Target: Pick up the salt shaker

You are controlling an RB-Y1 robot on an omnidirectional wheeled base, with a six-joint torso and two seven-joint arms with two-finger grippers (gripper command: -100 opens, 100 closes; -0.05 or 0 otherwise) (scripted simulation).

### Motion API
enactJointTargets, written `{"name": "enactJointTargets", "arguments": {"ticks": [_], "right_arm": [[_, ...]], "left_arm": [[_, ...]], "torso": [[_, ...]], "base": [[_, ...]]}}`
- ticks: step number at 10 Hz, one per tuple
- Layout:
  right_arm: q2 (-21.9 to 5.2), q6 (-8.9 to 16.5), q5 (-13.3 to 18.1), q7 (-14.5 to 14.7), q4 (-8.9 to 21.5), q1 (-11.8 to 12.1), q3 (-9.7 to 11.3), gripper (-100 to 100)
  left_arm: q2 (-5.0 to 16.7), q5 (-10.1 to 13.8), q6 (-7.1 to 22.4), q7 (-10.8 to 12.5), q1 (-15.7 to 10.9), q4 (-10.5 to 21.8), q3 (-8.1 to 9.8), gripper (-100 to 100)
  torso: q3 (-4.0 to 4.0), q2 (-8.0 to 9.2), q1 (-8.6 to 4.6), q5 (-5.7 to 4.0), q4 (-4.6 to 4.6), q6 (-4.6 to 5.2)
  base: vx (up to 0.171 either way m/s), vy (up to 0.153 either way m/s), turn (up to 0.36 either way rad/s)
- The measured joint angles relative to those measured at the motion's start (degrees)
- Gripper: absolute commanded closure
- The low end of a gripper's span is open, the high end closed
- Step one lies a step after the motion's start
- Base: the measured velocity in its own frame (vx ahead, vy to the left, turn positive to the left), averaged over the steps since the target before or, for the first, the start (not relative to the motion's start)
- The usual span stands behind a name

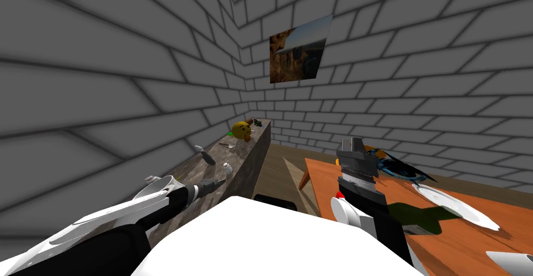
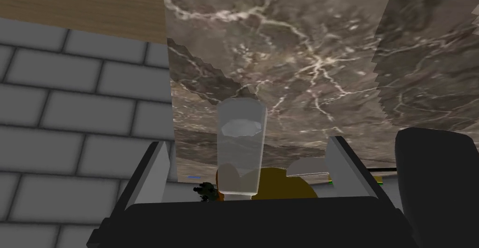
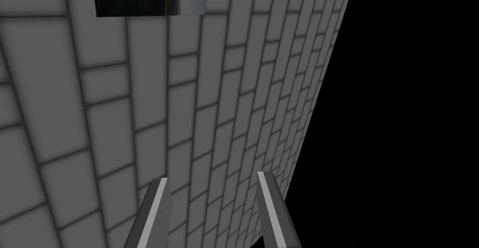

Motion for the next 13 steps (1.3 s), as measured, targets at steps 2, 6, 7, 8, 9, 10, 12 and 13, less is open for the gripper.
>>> {"name": "enactJointTargets", "arguments": {"ticks": [2, 6, 7, 8, 9, 10, 12, 13], "right_arm": [[0.0, 0.0, 0.0, 0.0, 0.0, 0.0, 0.0, 0], [0.0, 0.0, 0.0, 0.0, 0.0, 0.0, 0.0, 0], [0.0, 0.0, 0.0, 0.0, 0.0, 0.0, 0.0, 0], [0.0, 0.0, 0.0, 0.0, 0.0, 0.0, 0.0, 0], [0.0, 0.0, 0.0, 0.0, 0.0, 0.01, 0.0, 0], [0.0, 0.0, 0.0, 0.0, 0.0, -0.01, 0.0, 0], [0.0, 0.0, 0.0, 0.0, 0.0, -0.02, 0.01, 0], [0.0, 0.0, 0.0, 0.0, 0.0, -0.02, 0.01, 0]], "left_arm": [[1.46, -2.11, 0.49, -0.12, 1.04, -0.65, 0.54, -100], [4.31, -6.5, 1.19, -0.26, 2.72, -1.96, 1.52, -100], [5.03, -7.57, 1.37, -0.3, 3.03, -2.31, 1.67, -100], [5.76, -8.65, 1.57, -0.39, 3.56, -2.84, 1.96, -100], [6.53, -9.54, 1.68, -0.47, 4.31, -3.57, 2.52, -100], [6.6, -9.63, 1.7, -0.49, 4.38, -3.67, 2.6, 0], [6.0, -9.72, 1.37, -0.59, 3.22, -2.68, 1.51, -100], [5.38, -9.74, 0.59, -0.68, 3.05, -1.64, 1.41, -100]], "torso": [[0.0, 0.0, 0.03, 0.01, 0.0, 0.0], [-0.01, -0.03, -0.02, 0.0, 0.0, 0.0], [-0.06, -0.1, -0.04, 0.0, -0.02, 0.0], [-0.09, -0.15, -0.05, -0.01, -0.03, 0.0], [-0.13, -0.23, -0.12, -0.02, -0.05, 0.01], [-0.02, -0.01, -0.09, -0.02, -0.02, 0.02], [0.17, 0.31, -0.08, 0.0, 0.07, 0.03], [0.2, 0.36, -0.12, -0.02, 0.08, 0.01]], "base": [[0.095, 0.019, 0.071], [0.1, 0.006, 0.095], [0.138, -0.004, 0.098], [0.159, -0.024, 0.064], [0.073, -0.016, 0.011], [0.012, -0.003, -0.002], [0.003, -0.027, -0.1], [0.016, -0.019, -0.06]]}}
